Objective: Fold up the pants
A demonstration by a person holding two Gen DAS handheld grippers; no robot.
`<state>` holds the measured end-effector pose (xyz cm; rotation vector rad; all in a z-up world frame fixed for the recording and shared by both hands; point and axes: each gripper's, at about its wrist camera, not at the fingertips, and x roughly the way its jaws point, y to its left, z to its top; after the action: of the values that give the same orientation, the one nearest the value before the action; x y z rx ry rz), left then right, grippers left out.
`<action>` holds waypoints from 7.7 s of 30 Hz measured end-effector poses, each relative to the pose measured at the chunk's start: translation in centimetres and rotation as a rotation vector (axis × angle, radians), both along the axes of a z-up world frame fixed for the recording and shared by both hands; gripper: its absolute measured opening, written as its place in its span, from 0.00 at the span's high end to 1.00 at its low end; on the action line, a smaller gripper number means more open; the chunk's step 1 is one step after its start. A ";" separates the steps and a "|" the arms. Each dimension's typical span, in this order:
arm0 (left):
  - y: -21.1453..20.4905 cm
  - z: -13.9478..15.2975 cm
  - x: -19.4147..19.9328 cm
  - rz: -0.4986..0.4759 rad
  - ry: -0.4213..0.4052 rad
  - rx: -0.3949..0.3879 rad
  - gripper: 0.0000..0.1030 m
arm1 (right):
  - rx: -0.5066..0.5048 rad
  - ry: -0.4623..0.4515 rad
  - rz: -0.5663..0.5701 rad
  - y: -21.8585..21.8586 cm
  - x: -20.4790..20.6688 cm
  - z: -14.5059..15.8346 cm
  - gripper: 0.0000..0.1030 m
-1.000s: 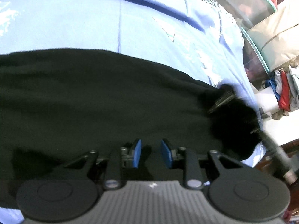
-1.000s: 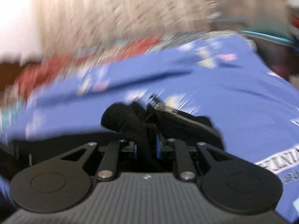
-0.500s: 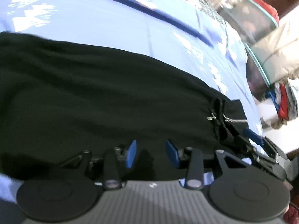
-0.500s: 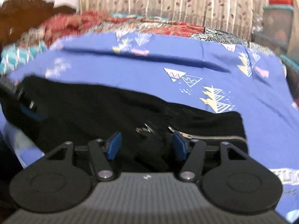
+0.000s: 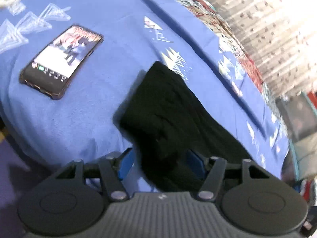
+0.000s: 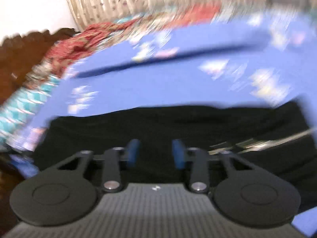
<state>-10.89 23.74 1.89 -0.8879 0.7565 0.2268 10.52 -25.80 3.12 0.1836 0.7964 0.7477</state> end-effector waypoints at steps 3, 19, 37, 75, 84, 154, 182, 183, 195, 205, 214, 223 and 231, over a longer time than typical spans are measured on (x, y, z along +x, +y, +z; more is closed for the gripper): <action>0.6 -1.1 2.1 0.001 -0.024 -0.036 0.14 | 0.060 0.166 0.111 6.0 0.7 -1.5 0.91; -0.8 -0.4 5.7 0.036 -0.066 0.117 0.68 | 0.120 0.597 0.128 20.7 3.1 -6.5 0.99; -23.9 4.1 8.3 -0.687 -0.241 0.672 0.17 | 0.499 0.590 -0.215 2.0 4.1 -6.8 0.43; -22.0 -1.2 13.2 -0.578 0.022 0.674 0.77 | -0.005 0.170 -0.079 4.7 2.3 -6.0 0.53; -22.2 -0.9 12.7 -0.595 0.014 0.690 0.76 | -0.030 0.147 -0.087 3.5 0.3 -5.7 0.76; -20.3 -2.8 15.9 -0.680 -0.160 0.172 0.56 | 0.469 0.357 -0.871 -18.7 1.9 -8.0 0.09; -17.5 2.0 14.7 -0.598 -0.278 0.103 0.46 | 0.211 0.063 -0.492 -11.8 1.2 0.8 0.75; -16.9 2.4 14.7 -0.584 -0.282 0.094 0.42 | 0.198 0.039 -0.458 -10.9 1.0 1.2 0.75; -8.5 0.9 15.3 -0.458 -0.242 -0.195 0.05 | 0.059 -0.103 0.064 5.0 -2.0 2.9 0.75; -8.6 -1.2 15.9 -0.432 -0.107 -0.099 0.29 | -0.354 -0.431 0.497 14.2 -8.5 -0.9 0.33; -12.4 1.4 16.2 -0.539 -0.268 0.056 0.76 | -0.266 -0.283 0.270 5.5 -4.4 0.0 0.33; -12.6 -1.8 14.6 -0.514 -0.108 0.157 0.56 | -0.148 -0.097 0.247 -0.5 -4.3 -0.2 0.33; -10.9 -0.1 12.1 -0.495 -0.112 0.041 0.31 | 0.146 0.036 0.242 0.0 -1.9 1.5 0.38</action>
<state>1.21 12.81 1.81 -0.6445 0.8392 -0.2430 8.57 -25.77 4.63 0.2347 0.8068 1.0351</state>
